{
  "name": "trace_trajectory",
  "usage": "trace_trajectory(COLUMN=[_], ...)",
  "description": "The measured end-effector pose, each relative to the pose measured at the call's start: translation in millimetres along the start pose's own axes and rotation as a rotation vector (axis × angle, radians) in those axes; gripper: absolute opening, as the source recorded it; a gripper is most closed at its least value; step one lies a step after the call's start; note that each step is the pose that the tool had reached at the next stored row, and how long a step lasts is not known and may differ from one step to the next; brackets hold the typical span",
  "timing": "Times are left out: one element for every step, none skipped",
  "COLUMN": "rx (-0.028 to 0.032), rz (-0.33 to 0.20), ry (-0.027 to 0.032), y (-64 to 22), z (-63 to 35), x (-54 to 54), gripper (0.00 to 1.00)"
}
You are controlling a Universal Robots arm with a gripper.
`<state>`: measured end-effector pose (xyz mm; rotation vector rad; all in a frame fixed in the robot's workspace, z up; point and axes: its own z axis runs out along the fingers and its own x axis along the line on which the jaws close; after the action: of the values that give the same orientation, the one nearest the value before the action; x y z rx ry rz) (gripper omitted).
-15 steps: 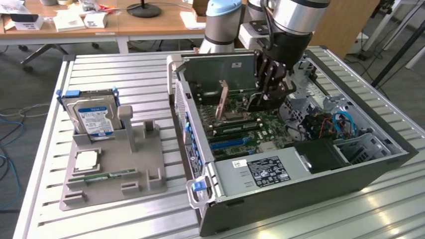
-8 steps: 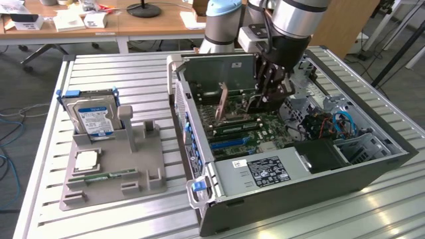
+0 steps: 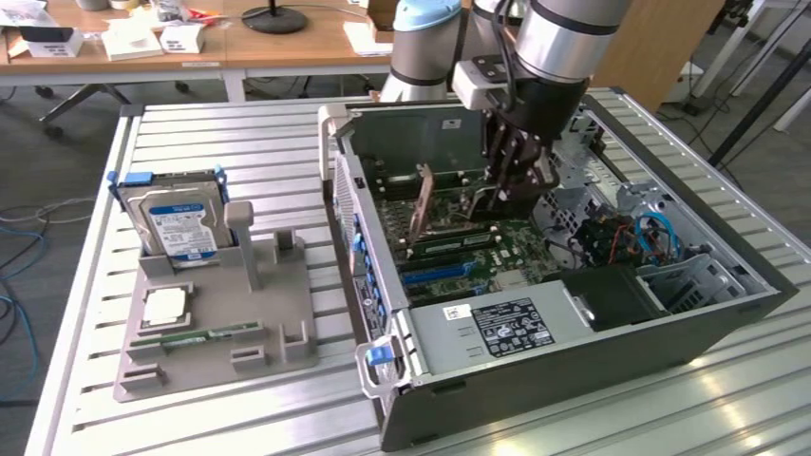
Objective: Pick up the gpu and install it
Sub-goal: 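Insert the gpu into the slot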
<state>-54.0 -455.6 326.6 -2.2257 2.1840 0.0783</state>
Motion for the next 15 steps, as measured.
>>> trace_trajectory(rx=[0.0,0.0,0.0001,0.0001,0.0,0.0,0.0001,0.0,0.0001,0.0001,0.0,0.0,0.0,0.0,-0.0001], rz=[0.0,0.0,0.0,0.0,0.0,0.0,0.0,0.0,0.0,0.0,0.0,0.0,0.0,0.0,0.0], ry=[0.0,0.0,-0.0001,-0.0001,0.0,0.0,-0.0001,0.0,-0.0002,-0.0001,-0.0001,-0.0001,0.0,0.0001,0.0002], y=[0.0,0.0,-0.1,-0.1,-0.1,-0.1,-0.1,-0.2,-0.2,-0.2,-0.2,-0.2,-0.2,-0.2,-0.2], z=[1.0,2.0,3.0,3.9,4.8,5.7,6.7,7.7,8.8,9.9,10.9,11.9,12.5,12.5,12.5], x=[0.0,0.1,0.1,0.2,0.2,0.3,0.3,0.4,0.4,0.5,0.5,0.6,0.6,0.6,0.6], gripper=[0.26,0.26,0.26,0.26,0.26,0.26,0.26,0.26,0.26,0.26,0.26,0.26,0.26,0.26,0.26])
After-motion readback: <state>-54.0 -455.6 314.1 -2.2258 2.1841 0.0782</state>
